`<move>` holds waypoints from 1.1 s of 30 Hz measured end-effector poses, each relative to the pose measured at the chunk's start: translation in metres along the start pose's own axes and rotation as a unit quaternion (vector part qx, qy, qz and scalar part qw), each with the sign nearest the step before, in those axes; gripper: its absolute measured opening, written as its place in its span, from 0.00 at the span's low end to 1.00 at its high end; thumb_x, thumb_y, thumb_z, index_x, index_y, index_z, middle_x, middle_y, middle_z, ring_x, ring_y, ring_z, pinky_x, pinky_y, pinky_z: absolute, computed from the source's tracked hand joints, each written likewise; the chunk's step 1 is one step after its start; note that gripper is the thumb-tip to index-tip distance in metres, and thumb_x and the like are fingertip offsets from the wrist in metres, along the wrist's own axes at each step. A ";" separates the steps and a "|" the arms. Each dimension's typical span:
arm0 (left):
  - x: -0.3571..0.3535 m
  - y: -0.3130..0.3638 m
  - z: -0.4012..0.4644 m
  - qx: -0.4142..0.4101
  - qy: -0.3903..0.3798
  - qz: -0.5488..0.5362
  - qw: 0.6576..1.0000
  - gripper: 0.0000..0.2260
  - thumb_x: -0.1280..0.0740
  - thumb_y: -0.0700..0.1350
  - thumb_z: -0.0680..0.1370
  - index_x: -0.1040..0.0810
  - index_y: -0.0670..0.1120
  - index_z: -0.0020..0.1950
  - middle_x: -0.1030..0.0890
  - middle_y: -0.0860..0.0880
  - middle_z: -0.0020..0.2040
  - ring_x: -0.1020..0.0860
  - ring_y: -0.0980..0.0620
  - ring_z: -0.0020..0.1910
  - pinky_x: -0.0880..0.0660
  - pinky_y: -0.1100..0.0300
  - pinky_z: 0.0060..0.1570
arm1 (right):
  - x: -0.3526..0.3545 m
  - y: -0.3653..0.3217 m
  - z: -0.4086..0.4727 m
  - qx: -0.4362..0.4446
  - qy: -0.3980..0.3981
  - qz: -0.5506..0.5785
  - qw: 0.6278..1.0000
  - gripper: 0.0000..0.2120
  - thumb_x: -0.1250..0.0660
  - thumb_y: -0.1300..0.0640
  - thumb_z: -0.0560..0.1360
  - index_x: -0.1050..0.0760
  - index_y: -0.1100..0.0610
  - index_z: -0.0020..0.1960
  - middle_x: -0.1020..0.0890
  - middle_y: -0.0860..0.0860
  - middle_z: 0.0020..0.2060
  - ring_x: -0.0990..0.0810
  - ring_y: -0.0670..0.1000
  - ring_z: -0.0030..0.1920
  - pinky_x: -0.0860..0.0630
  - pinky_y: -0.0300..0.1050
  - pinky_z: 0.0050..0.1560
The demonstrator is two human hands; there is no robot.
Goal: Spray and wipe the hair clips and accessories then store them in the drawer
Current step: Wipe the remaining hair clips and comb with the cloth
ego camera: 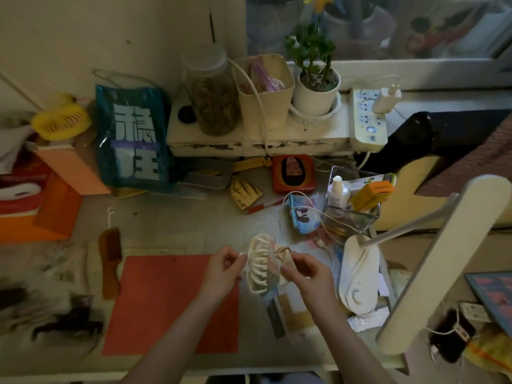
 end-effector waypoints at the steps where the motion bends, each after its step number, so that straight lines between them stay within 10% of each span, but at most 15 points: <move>1: 0.003 0.009 -0.006 0.002 -0.004 -0.017 1.000 0.11 0.33 0.39 0.76 0.31 0.43 0.35 0.29 0.48 0.30 0.28 0.58 0.29 0.27 0.68 0.29 | -0.003 -0.005 0.000 0.005 -0.003 0.011 1.000 0.08 0.29 0.62 0.71 0.19 0.53 0.49 0.15 0.48 0.44 0.17 0.46 0.46 0.21 0.41 0.48; 8: 0.035 0.066 -0.043 0.022 -0.012 -0.089 0.996 0.16 0.24 0.43 0.66 0.23 0.45 0.50 0.17 0.46 0.47 0.18 0.48 0.47 0.20 0.51 0.50 | -0.021 -0.068 -0.015 0.061 -0.032 0.070 0.995 0.08 0.31 0.62 0.72 0.19 0.54 0.49 0.15 0.50 0.44 0.17 0.51 0.48 0.21 0.46 0.49; 15: 0.066 0.137 -0.069 -0.081 -0.090 -0.085 0.989 0.14 0.28 0.47 0.66 0.19 0.49 0.51 0.16 0.49 0.46 0.17 0.52 0.46 0.21 0.62 0.44 | -0.032 -0.155 -0.040 0.169 -0.059 0.080 0.981 0.11 0.31 0.55 0.69 0.18 0.57 0.50 0.15 0.55 0.45 0.18 0.56 0.48 0.22 0.57 0.53; 23: 0.101 0.186 -0.097 -0.195 -0.072 -0.078 0.975 0.14 0.30 0.47 0.67 0.20 0.47 0.51 0.15 0.50 0.45 0.17 0.54 0.44 0.22 0.66 0.41 | -0.024 -0.219 -0.069 0.262 -0.007 0.106 0.959 0.21 0.29 0.57 0.63 0.24 0.53 0.56 0.17 0.53 0.37 0.18 0.50 0.40 0.22 0.39 0.41; 33: 0.102 0.217 -0.128 -0.257 -0.101 -0.093 0.956 0.14 0.29 0.45 0.66 0.20 0.40 0.48 0.15 0.47 0.40 0.17 0.57 0.38 0.26 0.71 0.35 | -0.048 -0.274 -0.109 0.485 0.069 -0.149 0.859 0.17 0.36 0.50 0.73 0.23 0.49 0.61 0.22 0.40 0.58 0.24 0.39 0.58 0.22 0.41 0.52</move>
Point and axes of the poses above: each hand's wrist, its own z-axis towards the middle knuckle, its own x-axis out of the back of the hand, y = z × x, the point moved 8 cm from there along z, towards the middle knuckle
